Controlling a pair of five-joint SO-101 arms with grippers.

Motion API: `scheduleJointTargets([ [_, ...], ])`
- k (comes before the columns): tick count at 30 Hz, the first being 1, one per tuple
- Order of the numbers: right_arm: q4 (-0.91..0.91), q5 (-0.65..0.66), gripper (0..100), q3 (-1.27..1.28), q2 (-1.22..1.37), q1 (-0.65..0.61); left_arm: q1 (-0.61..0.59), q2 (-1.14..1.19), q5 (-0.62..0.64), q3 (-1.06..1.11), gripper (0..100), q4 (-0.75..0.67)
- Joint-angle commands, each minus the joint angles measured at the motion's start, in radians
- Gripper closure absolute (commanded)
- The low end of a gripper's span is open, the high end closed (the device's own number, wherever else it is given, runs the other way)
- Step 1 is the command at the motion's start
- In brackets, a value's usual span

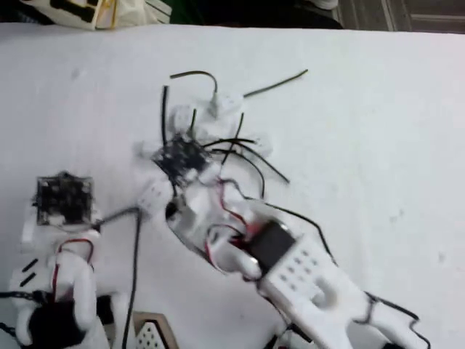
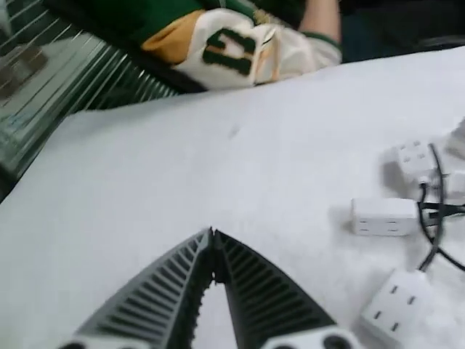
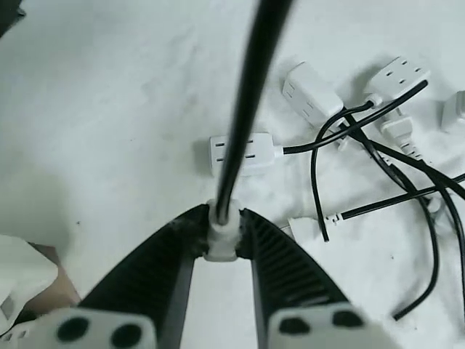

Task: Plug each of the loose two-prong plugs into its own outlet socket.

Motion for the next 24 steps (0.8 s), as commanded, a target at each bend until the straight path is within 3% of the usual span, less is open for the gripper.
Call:
scheduleJointTargets([
  [1, -0.107, 0.003, 98.1, -0.011, 0.124, 0.005, -0.183, -0.001, -0.002, 0.133, 98, -0.137],
  [8, -0.334, 0.084, 98.1, -0.011, 0.355, -0.018, -0.343, -0.001, 0.000, 0.362, 98, -0.190],
  [13, -0.467, 0.087, 98.1, -0.032, 0.463, -0.033, -0.352, -0.002, -0.006, 0.445, 98, -0.198],
  [24, -0.472, 0.086, 98.1, -0.290, 0.760, -0.042, -0.259, -0.002, -0.080, 0.488, 98, -0.190],
])
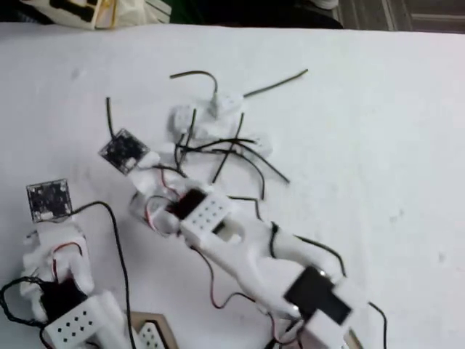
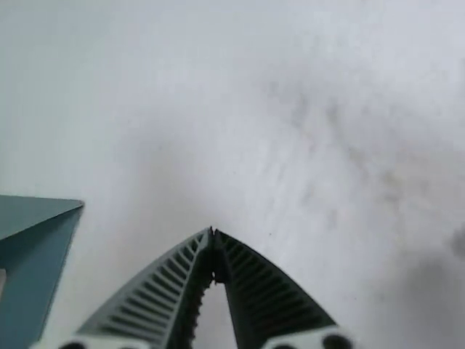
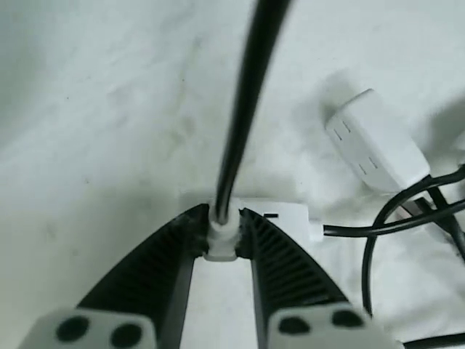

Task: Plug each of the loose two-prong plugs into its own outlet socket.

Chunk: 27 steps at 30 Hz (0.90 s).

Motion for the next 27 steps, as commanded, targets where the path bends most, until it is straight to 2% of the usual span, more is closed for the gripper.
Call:
scheduleJointTargets([
  [1, -0.024, 0.011, 98.1, -0.084, 0.033, -0.004, 0.024, -0.008, -0.014, -0.005, 98, -0.015],
  [27, 0.038, 0.012, 98.1, -0.043, 0.058, 0.001, 0.025, -0.008, -0.014, -0.003, 98, -0.015],
])
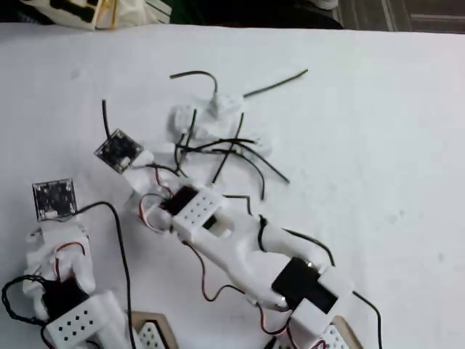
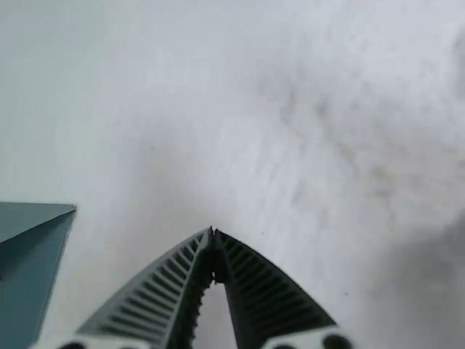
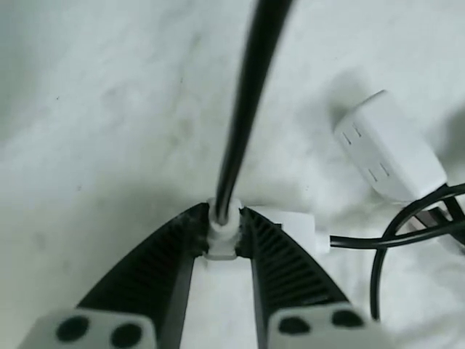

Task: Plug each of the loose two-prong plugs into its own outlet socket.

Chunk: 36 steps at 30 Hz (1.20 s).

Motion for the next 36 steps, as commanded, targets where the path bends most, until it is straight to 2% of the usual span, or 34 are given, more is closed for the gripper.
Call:
scheduleJointTargets([
  [1, 0.030, 0.012, 98.1, -0.002, -0.013, 0.001, 0.015, -0.008, -0.008, -0.006, 98, -0.015],
  [17, 0.024, 0.014, 98.1, 0.057, -0.004, 0.007, 0.015, -0.008, -0.009, -0.006, 98, -0.015],
  [22, 0.022, 0.101, 98.1, 0.107, -0.004, 0.007, 0.015, -0.008, -0.009, -0.006, 98, -0.015],
  [28, 0.030, 0.115, 98.1, 0.152, -0.002, 0.007, 0.015, -0.008, -0.009, -0.006, 98, -0.015],
  [32, 0.027, 0.199, 98.1, 0.176, 0.013, 0.002, 0.015, -0.008, -0.009, -0.006, 98, -0.015],
  [36, 0.107, 0.203, 98.1, 0.103, 0.062, 0.002, 0.015, -0.008, -0.009, -0.006, 98, -0.015],
])
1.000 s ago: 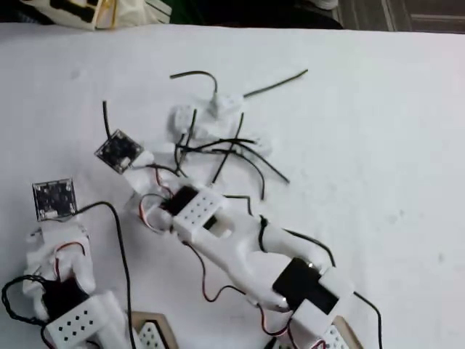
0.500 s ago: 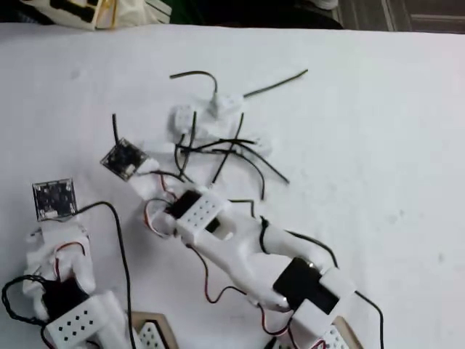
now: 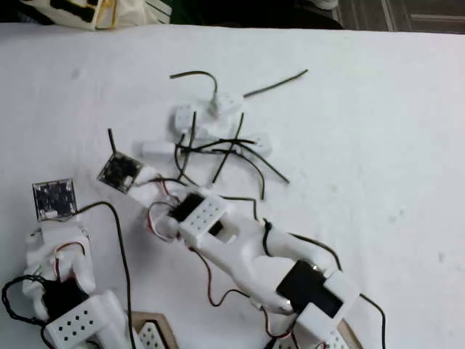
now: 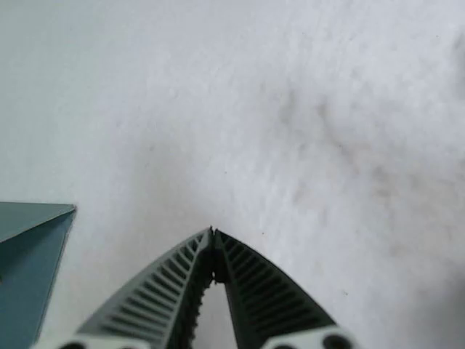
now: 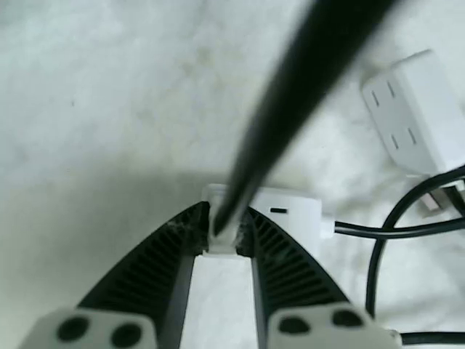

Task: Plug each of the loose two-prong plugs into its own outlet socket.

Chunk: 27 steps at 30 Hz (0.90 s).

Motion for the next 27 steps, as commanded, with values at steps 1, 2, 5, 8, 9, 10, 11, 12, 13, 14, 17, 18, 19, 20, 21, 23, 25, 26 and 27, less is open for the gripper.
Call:
scheduleJointTargets([
  [1, 0.110, 0.017, 98.1, -0.054, 0.059, -0.002, 0.015, -0.008, -0.009, -0.006, 98, -0.015],
  [2, 0.140, 0.017, 98.1, -0.078, 0.077, -0.002, 0.015, -0.008, -0.009, -0.006, 98, -0.015],
  [5, 0.220, 0.020, 98.1, -0.141, 0.125, 0.001, 0.015, -0.008, -0.009, -0.005, 98, -0.015],
  [8, 0.246, 0.020, 98.1, -0.164, 0.140, 0.002, 0.015, -0.008, -0.009, -0.005, 98, -0.015],
  [9, 0.246, 0.020, 98.1, -0.164, 0.140, 0.002, 0.015, -0.008, -0.009, -0.005, 98, -0.015],
  [10, 0.248, 0.020, 98.1, -0.164, 0.140, 0.002, 0.015, -0.008, -0.009, -0.005, 98, -0.015],
  [11, 0.252, 0.020, 98.1, -0.164, 0.140, 0.002, 0.015, -0.008, -0.009, -0.005, 98, -0.015],
  [12, 0.265, 0.020, 98.1, -0.164, 0.142, 0.002, 0.015, -0.008, -0.009, -0.005, 98, -0.015],
  [13, 0.269, 0.020, 98.1, -0.164, 0.143, 0.002, 0.015, -0.008, -0.009, -0.005, 98, -0.015],
  [14, 0.272, 0.020, 98.1, -0.164, 0.143, 0.002, 0.015, -0.008, -0.009, -0.005, 98, -0.015],
  [17, 0.272, 0.020, 98.1, -0.164, 0.139, 0.002, 0.016, -0.008, -0.009, -0.005, 98, -0.015],
  [18, 0.272, 0.018, 98.1, -0.167, 0.136, 0.002, 0.022, -0.008, -0.009, -0.005, 98, -0.015],
  [19, 0.274, 0.017, 98.1, -0.169, 0.124, 0.002, 0.031, -0.008, -0.011, -0.003, 98, -0.015],
  [20, 0.275, 0.015, 98.1, -0.169, 0.101, 0.002, 0.038, -0.008, -0.011, 0.003, 98, -0.015],
  [21, 0.275, 0.015, 98.1, -0.164, 0.067, 0.002, 0.044, -0.008, -0.012, 0.006, 98, -0.017],
  [23, 0.305, 0.015, 98.1, -0.160, -0.019, 0.021, 0.050, -0.008, -0.012, 0.006, 98, -0.017],
  [25, 0.343, 0.015, 98.1, -0.160, -0.122, 0.050, 0.051, -0.008, -0.012, 0.008, 98, -0.018],
  [26, 0.358, 0.015, 98.1, -0.160, -0.176, 0.068, 0.051, -0.008, -0.012, 0.008, 98, -0.018],
  [27, 0.371, 0.018, 98.1, -0.160, -0.228, 0.087, 0.051, -0.008, -0.012, 0.008, 98, -0.018],
])
